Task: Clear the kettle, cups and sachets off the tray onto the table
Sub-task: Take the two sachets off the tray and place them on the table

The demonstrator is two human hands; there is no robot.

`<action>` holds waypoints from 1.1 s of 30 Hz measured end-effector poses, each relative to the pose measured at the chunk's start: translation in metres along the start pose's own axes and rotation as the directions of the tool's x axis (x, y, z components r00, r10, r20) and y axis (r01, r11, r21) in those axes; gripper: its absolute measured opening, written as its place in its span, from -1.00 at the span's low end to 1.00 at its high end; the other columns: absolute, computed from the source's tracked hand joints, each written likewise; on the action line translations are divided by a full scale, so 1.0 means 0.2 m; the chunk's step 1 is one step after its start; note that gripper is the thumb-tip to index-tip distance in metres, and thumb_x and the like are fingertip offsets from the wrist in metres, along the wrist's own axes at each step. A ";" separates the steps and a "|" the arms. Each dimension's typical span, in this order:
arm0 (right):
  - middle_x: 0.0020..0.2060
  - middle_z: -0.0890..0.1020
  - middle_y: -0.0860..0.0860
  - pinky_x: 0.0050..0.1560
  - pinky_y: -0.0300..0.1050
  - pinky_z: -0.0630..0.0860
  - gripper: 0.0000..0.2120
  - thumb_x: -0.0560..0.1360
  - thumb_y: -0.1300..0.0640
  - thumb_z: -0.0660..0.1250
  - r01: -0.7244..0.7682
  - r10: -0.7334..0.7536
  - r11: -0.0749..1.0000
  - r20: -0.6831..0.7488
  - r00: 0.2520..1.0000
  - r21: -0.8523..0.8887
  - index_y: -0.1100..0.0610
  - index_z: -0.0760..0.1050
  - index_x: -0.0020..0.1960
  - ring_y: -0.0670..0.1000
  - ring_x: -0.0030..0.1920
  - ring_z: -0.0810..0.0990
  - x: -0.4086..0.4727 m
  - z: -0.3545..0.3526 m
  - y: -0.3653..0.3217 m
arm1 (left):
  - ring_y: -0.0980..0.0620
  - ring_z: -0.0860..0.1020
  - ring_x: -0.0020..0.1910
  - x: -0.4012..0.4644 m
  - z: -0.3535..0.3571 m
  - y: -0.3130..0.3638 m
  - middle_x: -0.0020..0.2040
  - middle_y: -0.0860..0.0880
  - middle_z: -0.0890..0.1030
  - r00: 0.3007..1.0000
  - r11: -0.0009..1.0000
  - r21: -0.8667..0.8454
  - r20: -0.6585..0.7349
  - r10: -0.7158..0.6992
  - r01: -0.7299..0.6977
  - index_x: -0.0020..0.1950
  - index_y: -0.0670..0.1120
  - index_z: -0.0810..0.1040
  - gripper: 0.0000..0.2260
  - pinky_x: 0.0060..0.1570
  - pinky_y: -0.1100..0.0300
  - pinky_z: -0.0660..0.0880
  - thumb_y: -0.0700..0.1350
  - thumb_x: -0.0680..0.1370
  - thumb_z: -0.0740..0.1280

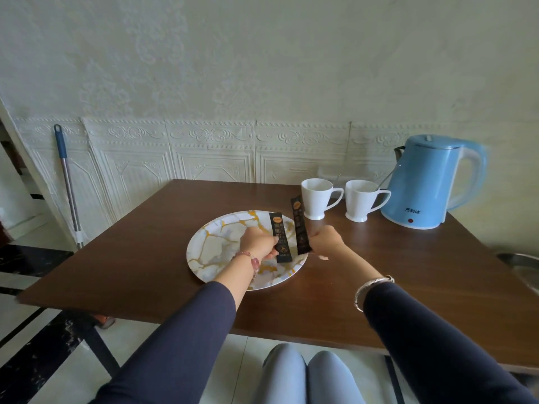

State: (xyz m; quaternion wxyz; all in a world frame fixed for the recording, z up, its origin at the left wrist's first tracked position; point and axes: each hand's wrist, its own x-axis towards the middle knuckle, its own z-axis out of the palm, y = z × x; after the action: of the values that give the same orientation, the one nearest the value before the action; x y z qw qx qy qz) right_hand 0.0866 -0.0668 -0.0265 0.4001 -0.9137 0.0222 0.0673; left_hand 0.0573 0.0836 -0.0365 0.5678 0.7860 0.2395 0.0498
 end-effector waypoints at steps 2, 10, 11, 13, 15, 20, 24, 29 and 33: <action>-0.42 0.50 0.08 -0.42 -0.19 0.40 -0.80 0.49 0.25 0.20 -0.030 0.030 0.998 -0.008 1.000 0.047 0.26 0.44 -0.30 0.05 -0.42 0.48 0.03 -0.08 0.07 | 0.10 0.57 -0.53 0.00 0.08 0.05 -0.39 -0.11 0.60 1.000 1.000 -0.022 0.016 0.017 -0.017 -0.20 -0.19 0.54 -0.90 -0.49 0.29 0.54 -0.20 0.49 0.38; -0.37 0.63 0.12 -0.47 -0.21 0.37 -0.85 0.45 0.25 0.35 -0.162 0.159 0.985 0.056 0.986 0.054 0.35 0.62 -0.14 -0.02 -0.53 0.45 0.07 -0.30 0.32 | -0.25 0.63 0.02 -0.04 0.43 0.14 -0.04 -0.30 0.63 0.975 0.991 0.091 0.209 0.073 -0.094 -0.27 -0.16 0.52 -0.80 0.13 -0.12 0.55 -0.28 0.55 0.25; -0.40 0.62 0.11 -0.50 -0.22 0.34 -0.86 0.45 0.26 0.33 -0.183 0.180 0.982 0.060 0.982 0.054 0.31 0.60 -0.20 -0.04 -0.57 0.42 0.07 -0.32 0.34 | -0.24 0.65 -0.09 -0.05 0.46 0.15 -0.10 -0.31 0.64 0.975 0.989 0.115 0.210 0.072 -0.098 -0.15 -0.26 0.58 -0.87 0.01 -0.06 0.61 -0.27 0.55 0.27; -0.38 0.63 0.12 -0.50 -0.21 0.34 -0.83 0.46 0.27 0.29 -0.222 0.220 0.973 0.050 0.974 0.055 0.24 0.53 -0.30 -0.01 -0.54 0.44 0.08 -0.34 0.38 | -0.01 0.61 -0.44 -0.08 0.51 0.16 -0.28 -0.20 0.63 0.987 0.983 0.155 0.138 0.082 -0.103 0.02 -0.31 0.60 -0.83 -0.44 0.21 0.58 -0.22 0.54 0.32; -0.31 0.66 0.16 -0.46 -0.18 0.39 -0.87 0.45 0.30 0.29 -0.245 0.243 0.968 0.032 0.969 0.061 0.26 0.55 -0.25 0.06 -0.44 0.52 0.10 -0.34 0.41 | 0.04 0.61 -0.49 -0.08 0.57 0.16 -0.23 -0.18 0.66 0.989 0.983 0.161 0.132 0.063 -0.084 0.01 -0.30 0.61 -0.83 -0.53 0.27 0.51 -0.20 0.53 0.34; -0.28 0.69 0.18 -0.23 -0.04 0.68 -0.86 0.47 0.28 0.32 -0.258 0.261 0.953 -0.003 0.965 0.157 0.33 0.60 -0.04 0.08 -0.38 0.65 0.12 -0.36 0.48 | -0.12 0.71 -0.18 -0.10 0.61 0.15 -0.11 -0.19 0.70 0.987 0.973 0.216 0.149 0.055 -0.087 -0.02 -0.28 0.60 -0.83 -0.42 0.21 0.59 -0.17 0.52 0.35; -0.40 0.62 0.14 -0.39 -0.14 0.64 -0.80 0.56 0.17 0.29 -0.271 0.290 0.900 -0.007 0.957 0.341 0.29 0.52 -0.16 0.02 -0.45 0.61 0.11 -0.36 0.50 | 0.13 0.59 -0.52 -0.08 0.60 0.11 -0.35 -0.09 0.65 0.972 0.953 0.253 0.202 0.116 -0.166 -0.04 -0.26 0.66 -0.78 -0.53 0.36 0.48 -0.11 0.54 0.34; -0.43 0.62 0.06 -0.25 -0.14 0.67 -0.74 0.50 0.05 0.39 -0.187 0.210 0.949 -0.070 0.975 0.254 0.17 0.50 -0.28 -0.02 -0.42 0.63 0.11 -0.34 0.53 | -0.04 0.60 -0.07 -0.10 0.60 0.04 -0.07 -0.10 0.64 0.936 0.900 0.292 0.242 0.257 -0.323 0.20 -0.14 0.47 -0.52 -0.05 0.13 0.52 0.10 0.41 0.46; -0.41 0.62 0.00 -0.20 -0.14 0.66 -0.83 0.43 0.08 0.47 -0.171 0.198 0.957 -0.097 0.975 0.234 0.11 0.49 -0.13 -0.08 -0.43 0.62 0.12 -0.32 0.55 | 0.05 0.49 -0.11 -0.11 0.59 0.03 -0.06 -0.08 0.53 0.898 0.853 0.316 0.297 0.326 -0.415 0.36 -0.11 0.42 -0.40 -0.14 0.25 0.40 0.04 0.39 0.49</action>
State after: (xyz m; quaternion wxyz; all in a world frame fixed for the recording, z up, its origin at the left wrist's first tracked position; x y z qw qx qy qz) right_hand 0.1072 -0.1881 -0.0667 0.4904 -0.8591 0.1389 0.0466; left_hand 0.0818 -0.0292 -0.0687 0.4123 0.9106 0.0195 0.0205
